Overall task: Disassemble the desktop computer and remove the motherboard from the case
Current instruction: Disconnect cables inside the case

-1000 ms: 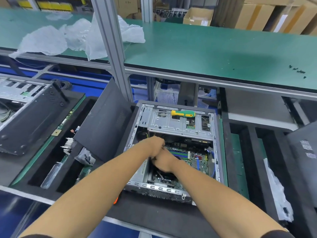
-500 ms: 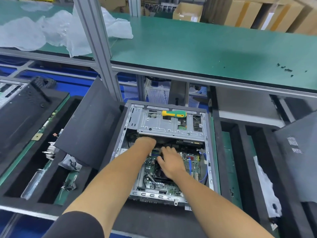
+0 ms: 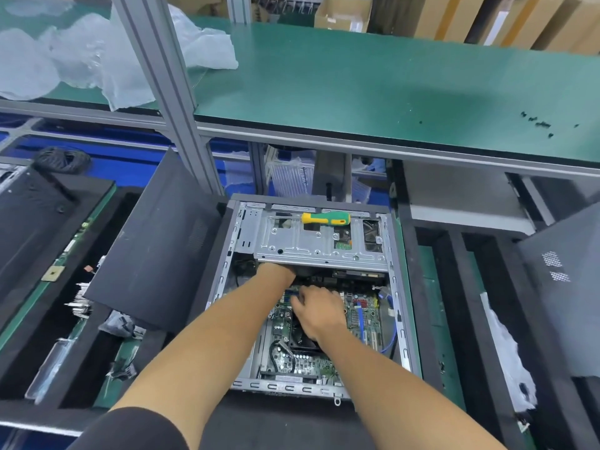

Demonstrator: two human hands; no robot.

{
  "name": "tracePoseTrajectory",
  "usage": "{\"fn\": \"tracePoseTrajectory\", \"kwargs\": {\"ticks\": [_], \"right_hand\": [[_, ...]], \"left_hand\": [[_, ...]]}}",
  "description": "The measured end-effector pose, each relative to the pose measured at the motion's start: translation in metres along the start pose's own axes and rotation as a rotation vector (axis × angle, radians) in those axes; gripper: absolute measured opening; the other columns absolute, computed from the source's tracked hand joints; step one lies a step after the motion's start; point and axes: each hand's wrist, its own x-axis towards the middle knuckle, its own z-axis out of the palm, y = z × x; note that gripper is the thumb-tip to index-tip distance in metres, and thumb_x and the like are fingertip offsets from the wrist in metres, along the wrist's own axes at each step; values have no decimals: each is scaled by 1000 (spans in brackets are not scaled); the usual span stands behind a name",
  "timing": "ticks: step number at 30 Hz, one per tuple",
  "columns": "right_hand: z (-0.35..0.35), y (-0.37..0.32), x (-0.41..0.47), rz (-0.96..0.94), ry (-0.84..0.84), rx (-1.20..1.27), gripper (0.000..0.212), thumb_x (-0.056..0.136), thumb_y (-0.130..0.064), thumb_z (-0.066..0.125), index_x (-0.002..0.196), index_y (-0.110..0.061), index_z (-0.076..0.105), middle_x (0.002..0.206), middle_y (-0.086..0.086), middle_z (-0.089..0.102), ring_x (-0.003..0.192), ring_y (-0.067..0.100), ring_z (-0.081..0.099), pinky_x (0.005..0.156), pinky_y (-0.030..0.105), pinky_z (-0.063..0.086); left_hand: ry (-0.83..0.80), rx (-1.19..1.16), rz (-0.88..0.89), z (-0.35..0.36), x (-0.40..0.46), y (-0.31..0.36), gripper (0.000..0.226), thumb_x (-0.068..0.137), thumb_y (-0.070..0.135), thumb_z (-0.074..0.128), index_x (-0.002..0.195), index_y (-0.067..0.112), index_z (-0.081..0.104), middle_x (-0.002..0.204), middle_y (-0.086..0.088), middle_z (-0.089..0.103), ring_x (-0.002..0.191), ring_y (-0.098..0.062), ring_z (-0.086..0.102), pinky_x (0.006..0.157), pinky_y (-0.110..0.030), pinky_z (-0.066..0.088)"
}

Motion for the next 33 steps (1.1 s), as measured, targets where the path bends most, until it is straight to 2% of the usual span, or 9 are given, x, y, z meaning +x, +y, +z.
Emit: {"fn": "tracePoseTrajectory", "kwargs": {"ticks": [3,6,11,14,19,24,28,31,33], "right_hand": [[-1,-1,-1,5,4,19,62,84,-55,10,94,-22,61,83,1,62,76,20,55,84,40,47],[-1,-1,0,13,-19,21,50,91,-53,19,90,-22,58,86,1,62,79,22,58,79,39,50],[-1,1,0,27,-49,21,39,97,-51,28,83,-22,50,86,1,62,81,23,60,77,40,54],[-1,1,1,19,-53,23,37,97,-51,29,85,-22,49,89,2,62,83,24,61,76,39,53],[0,1,1,9,-47,21,39,96,-51,26,87,-21,50,89,3,61,82,23,60,76,40,54],[-1,4,3,19,-108,70,38,100,-47,26,94,-21,54,92,4,61,85,25,59,77,39,53],[-13,11,3,-18,-197,158,41,103,-36,27,117,-17,60,109,13,65,109,29,52,83,40,44],[-31,19,-1,-100,-127,81,28,101,-31,34,107,-18,59,105,9,64,109,28,51,86,42,45],[-45,26,-2,-146,-80,-36,23,101,-28,38,102,-19,58,103,7,66,100,29,58,77,40,42]], "left_hand": [[-23,37,47,6,7,1,48,106,11,37,153,16,39,160,-6,35,144,-33,35,117,-48,31],[-44,53,89,11,4,-4,46,106,10,38,151,14,41,159,-6,37,144,-33,35,117,-48,30],[34,-68,5,17,11,-9,44,106,14,44,150,13,42,158,-8,38,145,-33,36,118,-52,32],[86,-54,67,11,5,-8,46,105,12,43,150,12,40,158,-9,37,144,-32,36,118,-50,32],[94,-84,41,10,-2,-7,37,101,8,52,138,10,53,146,-7,49,133,-30,47,113,-45,39],[95,-147,-5,6,-15,0,32,104,20,46,133,19,61,139,-4,58,126,-29,54,99,-41,44],[29,-282,-7,-1,-16,7,35,104,13,44,135,8,58,143,-11,55,127,-32,54,103,-43,45],[16,-370,14,-7,-16,10,31,104,9,44,129,1,59,135,-15,58,119,-30,57,100,-38,45],[47,-423,61,-7,-18,15,27,104,11,40,118,6,62,124,-16,59,103,-27,54,93,-36,43]]}}
